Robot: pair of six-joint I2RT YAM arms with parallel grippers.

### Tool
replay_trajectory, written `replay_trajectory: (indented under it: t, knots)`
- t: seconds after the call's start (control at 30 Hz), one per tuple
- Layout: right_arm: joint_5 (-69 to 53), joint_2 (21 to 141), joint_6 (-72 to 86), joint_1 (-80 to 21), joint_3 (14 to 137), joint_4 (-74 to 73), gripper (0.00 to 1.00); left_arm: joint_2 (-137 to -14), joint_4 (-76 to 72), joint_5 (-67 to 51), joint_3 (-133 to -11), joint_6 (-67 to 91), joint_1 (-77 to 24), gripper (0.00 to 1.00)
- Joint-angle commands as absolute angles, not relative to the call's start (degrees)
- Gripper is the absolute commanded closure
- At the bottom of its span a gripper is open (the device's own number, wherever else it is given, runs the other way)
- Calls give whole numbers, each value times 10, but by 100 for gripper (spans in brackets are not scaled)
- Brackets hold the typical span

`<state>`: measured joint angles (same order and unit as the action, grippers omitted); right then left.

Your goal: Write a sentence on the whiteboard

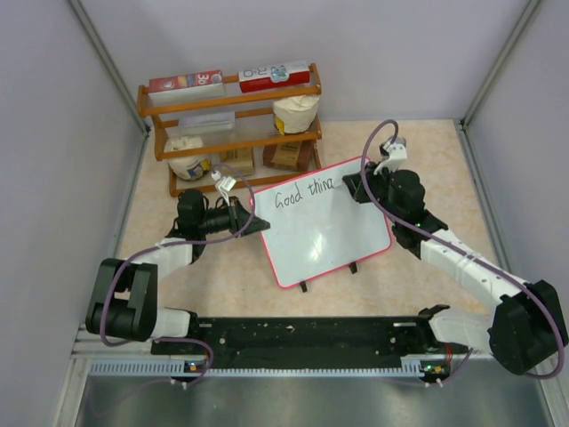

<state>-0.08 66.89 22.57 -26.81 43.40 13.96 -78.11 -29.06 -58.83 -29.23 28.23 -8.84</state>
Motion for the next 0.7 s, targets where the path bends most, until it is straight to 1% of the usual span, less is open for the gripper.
replay_trajectory:
  t: [0.0,0.27,0.67]
  knots:
    - [3,654,215,-262,418,129,100,-792,-237,-578,-263,143,-112,100]
    - [3,644,214,-263,404,127,100,-791,-237,-577,-263,143,-112,100]
    - [-37,639,228,-262,400,134,100,-793,-237,-577,-263,143,-112,100]
